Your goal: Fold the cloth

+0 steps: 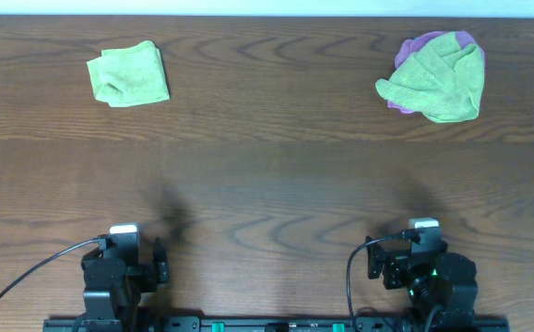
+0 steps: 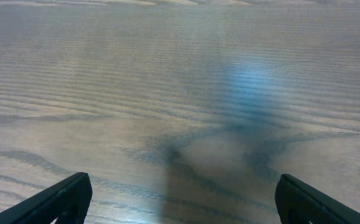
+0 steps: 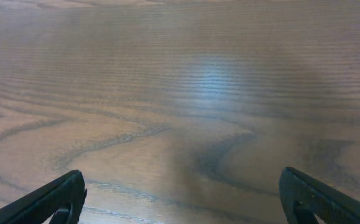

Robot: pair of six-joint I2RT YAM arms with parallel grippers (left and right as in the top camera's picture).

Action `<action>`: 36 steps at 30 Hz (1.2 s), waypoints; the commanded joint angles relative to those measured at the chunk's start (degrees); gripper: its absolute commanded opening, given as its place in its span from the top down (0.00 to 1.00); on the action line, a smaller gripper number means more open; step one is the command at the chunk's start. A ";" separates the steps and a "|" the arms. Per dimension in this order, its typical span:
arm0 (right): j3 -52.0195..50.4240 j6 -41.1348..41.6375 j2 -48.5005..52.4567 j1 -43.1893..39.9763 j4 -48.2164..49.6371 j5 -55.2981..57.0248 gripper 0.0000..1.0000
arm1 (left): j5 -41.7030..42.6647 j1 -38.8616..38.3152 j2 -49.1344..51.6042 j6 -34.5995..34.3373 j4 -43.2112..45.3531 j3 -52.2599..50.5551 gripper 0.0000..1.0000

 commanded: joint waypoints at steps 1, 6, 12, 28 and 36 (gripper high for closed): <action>-0.70 -0.68 -0.63 0.44 -0.15 0.57 0.01 | -1.40 -0.24 -0.46 0.87 -3.48 -0.48 0.05; -0.70 -0.68 -0.63 0.44 -0.15 0.57 0.01 | -1.40 -0.24 -0.46 0.87 -3.48 -0.48 0.05; -0.70 -0.70 -0.63 0.44 -0.15 0.57 0.01 | -1.40 -0.24 -0.46 0.87 -3.48 -0.48 0.05; 4.39 1.97 5.62 -0.02 6.47 1.05 0.01 | -1.40 -0.24 -0.46 0.87 -3.48 -0.48 0.05; 24.48 1.97 29.31 -2.36 5.33 6.56 0.01 | -1.40 -0.24 -0.46 0.87 -3.48 -0.48 0.05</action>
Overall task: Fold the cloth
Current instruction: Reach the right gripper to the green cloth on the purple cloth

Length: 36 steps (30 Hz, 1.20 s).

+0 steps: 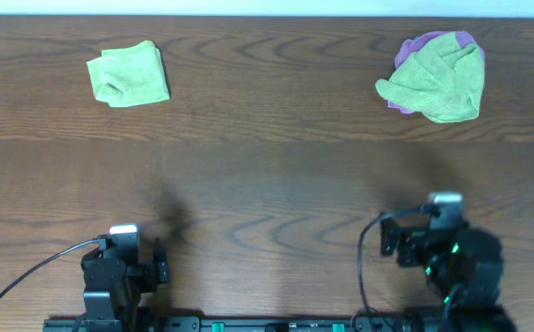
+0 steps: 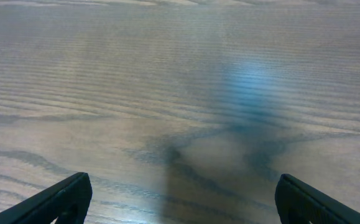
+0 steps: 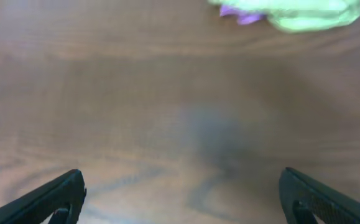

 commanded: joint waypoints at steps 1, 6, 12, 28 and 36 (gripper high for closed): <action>8.41 0.85 9.57 -1.29 0.13 3.98 0.01 | -1.25 -0.24 -0.42 0.90 -3.45 -0.50 0.05; 21.18 1.29 25.70 -3.43 0.15 4.79 0.01 | -1.25 -0.24 -0.42 0.90 -3.45 -0.50 0.05; 35.52 2.27 44.44 -6.34 0.37 6.84 0.01 | -1.25 -0.24 -0.42 0.90 -3.45 -0.50 0.05; 51.47 1.62 75.82 -11.32 14.21 9.29 0.01 | -1.25 -0.24 -0.42 0.90 -3.45 -0.50 0.05; 51.47 -0.98 81.90 -11.32 20.20 8.90 0.01 | -1.25 -0.24 -0.42 0.90 -3.45 -0.50 0.05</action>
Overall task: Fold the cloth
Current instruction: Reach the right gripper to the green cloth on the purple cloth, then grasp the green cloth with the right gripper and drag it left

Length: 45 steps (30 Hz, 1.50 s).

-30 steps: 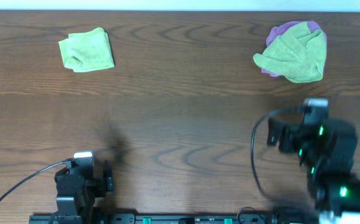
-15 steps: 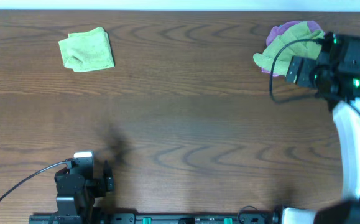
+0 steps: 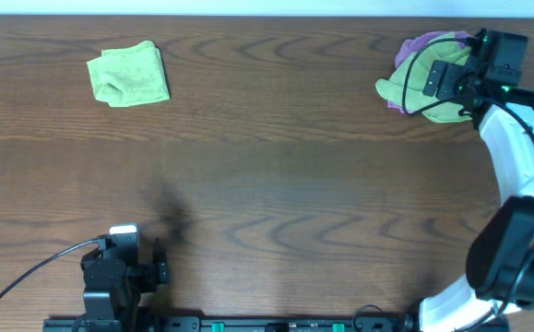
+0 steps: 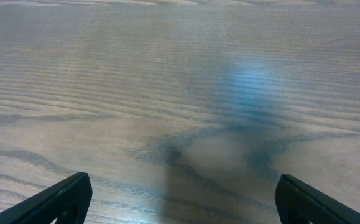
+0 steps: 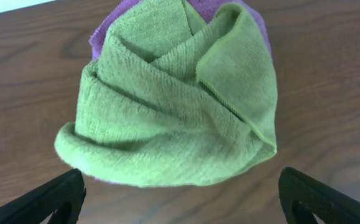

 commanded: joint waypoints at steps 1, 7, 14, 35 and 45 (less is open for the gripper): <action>1.16 -2.75 2.75 -0.39 2.75 0.39 0.01 | -1.22 -0.24 -0.33 0.87 -3.30 -0.61 0.05; 1.16 -4.39 7.43 -1.05 9.84 0.39 0.01 | -1.22 -0.24 -0.33 0.87 -3.30 -0.61 0.05; 1.16 -4.35 11.02 -1.60 13.14 0.17 0.06 | -1.22 -0.24 -0.33 0.87 -3.30 -0.61 0.05; 1.16 -4.39 13.03 -1.73 14.69 -0.87 0.53 | -1.22 -0.24 -0.33 0.87 -3.30 -0.61 0.04; 1.16 -4.39 14.56 -1.73 16.24 0.20 0.18 | -1.22 -0.24 -0.33 0.87 -3.30 -0.61 0.05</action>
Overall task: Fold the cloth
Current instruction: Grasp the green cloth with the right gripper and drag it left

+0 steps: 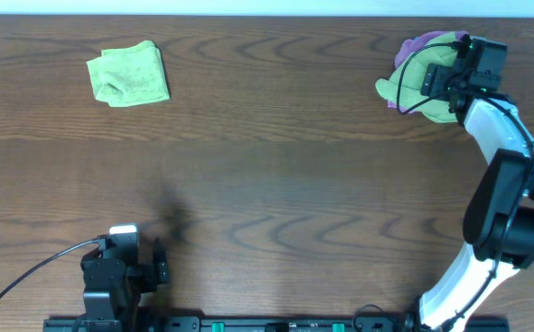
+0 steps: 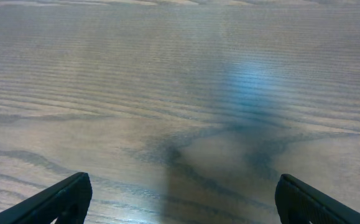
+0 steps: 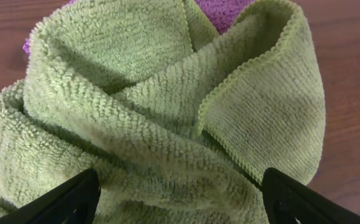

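A crumpled green cloth [image 1: 423, 83] lies in a heap at the back right of the table, on top of a purple cloth [image 1: 421, 43]. My right gripper [image 3: 183, 202] stands open just over the green cloth [image 3: 167, 118], its fingertips wide apart on either side of the folds; purple cloth [image 3: 220, 9] shows at the top edge. In the overhead view the right gripper [image 1: 442, 78] sits on the heap's right side. My left gripper [image 2: 180, 199] is open above bare wood near the front left, beside its base [image 1: 119, 267].
A second green cloth [image 1: 128, 74], folded into a small square, lies at the back left. The wooden table [image 1: 267, 175] stretches between the two cloths. A black cable [image 1: 27, 272] runs from the left arm's base at the front edge.
My right gripper has come down closer onto the green cloth, which now fills its view. It is still open. The left arm and both cloths have not moved.
Both grippers were open near the front edge of the table. Then the right arm had lifted, with the cloth heap at the top of its view. Then it was over the heap at the back right, and now it hangs low over the green cloth.
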Robot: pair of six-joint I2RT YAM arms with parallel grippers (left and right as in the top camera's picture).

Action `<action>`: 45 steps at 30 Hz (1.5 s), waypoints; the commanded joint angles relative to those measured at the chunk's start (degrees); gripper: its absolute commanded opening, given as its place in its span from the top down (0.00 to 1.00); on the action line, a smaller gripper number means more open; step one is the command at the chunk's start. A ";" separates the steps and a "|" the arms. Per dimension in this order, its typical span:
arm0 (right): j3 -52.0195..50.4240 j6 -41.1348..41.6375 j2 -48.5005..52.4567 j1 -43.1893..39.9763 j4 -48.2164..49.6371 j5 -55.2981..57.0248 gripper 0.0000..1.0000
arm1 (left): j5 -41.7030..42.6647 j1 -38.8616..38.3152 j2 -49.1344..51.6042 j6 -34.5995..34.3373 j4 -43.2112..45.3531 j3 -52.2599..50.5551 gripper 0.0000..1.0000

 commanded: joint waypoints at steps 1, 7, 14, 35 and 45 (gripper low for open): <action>1.11 0.35 2.36 -0.55 0.52 0.57 0.19 | -1.22 -0.24 -0.33 0.87 -3.30 -0.61 0.05; 1.11 0.33 4.87 -0.55 0.57 0.59 0.54 | -1.22 -0.24 -0.33 0.87 -3.30 -0.61 0.05; 1.20 -0.31 -0.76 -0.22 1.22 0.61 0.99 | -1.22 -0.24 -0.33 0.87 -3.30 -0.61 0.05; 1.22 -9.55 -28.13 6.38 -18.36 -3.17 0.99 | -1.22 -0.24 -0.33 0.87 -3.30 -0.61 0.05; 1.16 -10.40 -35.85 21.22 -37.35 -10.05 0.99 | -1.22 -0.24 -0.33 0.87 -3.30 -0.61 0.05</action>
